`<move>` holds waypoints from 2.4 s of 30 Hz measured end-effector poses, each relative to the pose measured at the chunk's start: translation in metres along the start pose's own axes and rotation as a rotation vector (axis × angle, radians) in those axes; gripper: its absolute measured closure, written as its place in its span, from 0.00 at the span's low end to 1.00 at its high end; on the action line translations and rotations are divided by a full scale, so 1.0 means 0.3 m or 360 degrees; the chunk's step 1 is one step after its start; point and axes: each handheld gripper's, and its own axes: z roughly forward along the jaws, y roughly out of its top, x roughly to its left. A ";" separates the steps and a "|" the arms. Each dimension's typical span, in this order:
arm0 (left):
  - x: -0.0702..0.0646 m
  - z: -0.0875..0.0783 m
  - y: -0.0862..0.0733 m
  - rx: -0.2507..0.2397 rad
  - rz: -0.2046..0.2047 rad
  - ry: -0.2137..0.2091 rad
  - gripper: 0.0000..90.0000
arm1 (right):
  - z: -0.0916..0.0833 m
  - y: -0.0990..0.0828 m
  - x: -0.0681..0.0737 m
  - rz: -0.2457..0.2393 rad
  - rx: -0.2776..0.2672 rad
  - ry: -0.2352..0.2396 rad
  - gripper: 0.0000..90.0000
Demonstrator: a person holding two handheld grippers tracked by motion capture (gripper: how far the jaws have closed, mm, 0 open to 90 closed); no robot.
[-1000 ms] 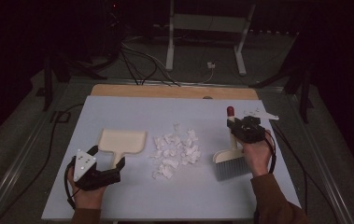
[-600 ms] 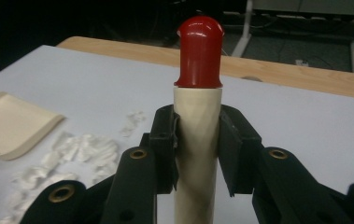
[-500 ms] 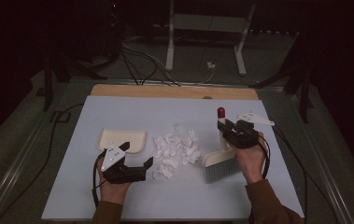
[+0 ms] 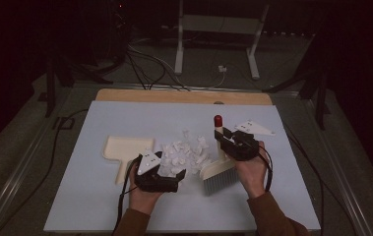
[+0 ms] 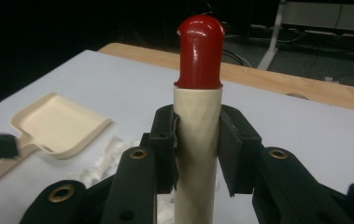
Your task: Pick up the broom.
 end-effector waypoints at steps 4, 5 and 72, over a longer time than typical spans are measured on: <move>-0.039 0.057 0.001 0.0059 0.0022 -0.0064 0.01 | 0.004 0.002 0.022 -0.0005 -0.0009 0.0023 0.77; -0.039 0.057 0.001 0.0059 0.0022 -0.0064 0.01 | 0.005 0.001 0.027 -0.0008 -0.0009 0.0022 0.77; -0.105 0.196 0.001 0.0347 -0.0181 -0.0467 0.77 | 0.031 -0.014 -0.024 0.0127 0.0124 0.0465 0.00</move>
